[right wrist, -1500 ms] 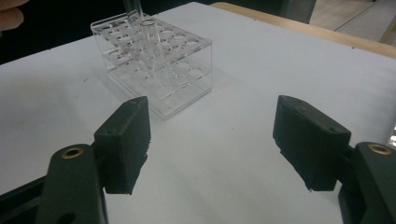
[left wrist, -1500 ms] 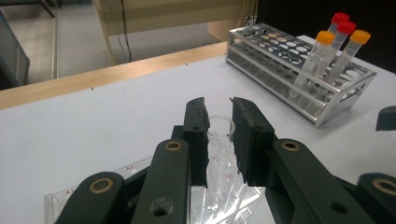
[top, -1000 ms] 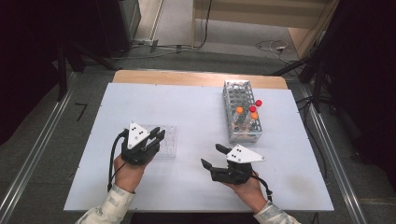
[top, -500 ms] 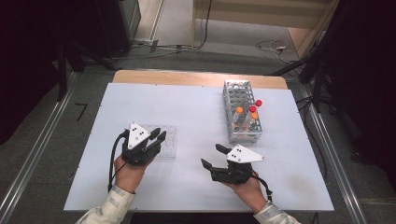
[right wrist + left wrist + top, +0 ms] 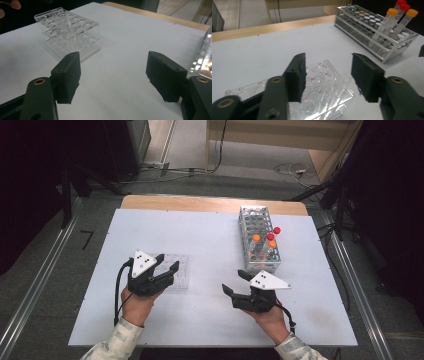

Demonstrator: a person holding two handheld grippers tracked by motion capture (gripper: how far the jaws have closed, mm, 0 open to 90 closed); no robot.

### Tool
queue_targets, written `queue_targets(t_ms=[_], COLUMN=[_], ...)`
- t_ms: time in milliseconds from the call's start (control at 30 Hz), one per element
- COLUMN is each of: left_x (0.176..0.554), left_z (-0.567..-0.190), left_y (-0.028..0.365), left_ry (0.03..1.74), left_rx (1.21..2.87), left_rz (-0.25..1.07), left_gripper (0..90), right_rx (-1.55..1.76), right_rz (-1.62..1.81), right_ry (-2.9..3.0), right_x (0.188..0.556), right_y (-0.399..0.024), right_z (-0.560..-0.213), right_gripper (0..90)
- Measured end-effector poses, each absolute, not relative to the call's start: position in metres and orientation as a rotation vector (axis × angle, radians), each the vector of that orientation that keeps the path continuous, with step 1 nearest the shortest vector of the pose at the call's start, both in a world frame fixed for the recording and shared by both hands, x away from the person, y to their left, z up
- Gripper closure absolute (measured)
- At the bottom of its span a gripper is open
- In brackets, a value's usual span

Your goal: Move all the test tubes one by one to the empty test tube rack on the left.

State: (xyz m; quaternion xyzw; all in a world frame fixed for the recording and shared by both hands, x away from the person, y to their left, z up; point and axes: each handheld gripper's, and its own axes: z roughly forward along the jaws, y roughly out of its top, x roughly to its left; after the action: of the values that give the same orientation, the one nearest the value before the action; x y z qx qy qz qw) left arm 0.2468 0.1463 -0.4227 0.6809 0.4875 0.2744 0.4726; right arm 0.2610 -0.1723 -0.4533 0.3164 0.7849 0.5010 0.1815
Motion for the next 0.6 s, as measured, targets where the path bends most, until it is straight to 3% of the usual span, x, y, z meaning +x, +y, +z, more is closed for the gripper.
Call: queue_targets(t_ms=[67, 167, 600], left_x=[0.248, 0.248, 0.248], left_z=[-0.423, -0.422, -0.422], left_y=[0.147, 0.147, 0.147], left_ry=[1.215, 1.225, 1.234], left_rx=[1.656, 1.648, 1.637], left_rz=[0.661, 0.665, 0.671], left_gripper=[29.4, 23.9, 21.7], right_rx=[0.913, 0.951, 1.129], right_rz=[1.412, 1.403, 1.300], right_ry=[2.195, 2.156, 1.963], right_x=[0.263, 0.269, 0.300], right_y=[-0.178, -0.188, -0.236], right_z=[-0.452, -0.449, -0.446], right_gripper=[26.7, 26.8, 28.7])
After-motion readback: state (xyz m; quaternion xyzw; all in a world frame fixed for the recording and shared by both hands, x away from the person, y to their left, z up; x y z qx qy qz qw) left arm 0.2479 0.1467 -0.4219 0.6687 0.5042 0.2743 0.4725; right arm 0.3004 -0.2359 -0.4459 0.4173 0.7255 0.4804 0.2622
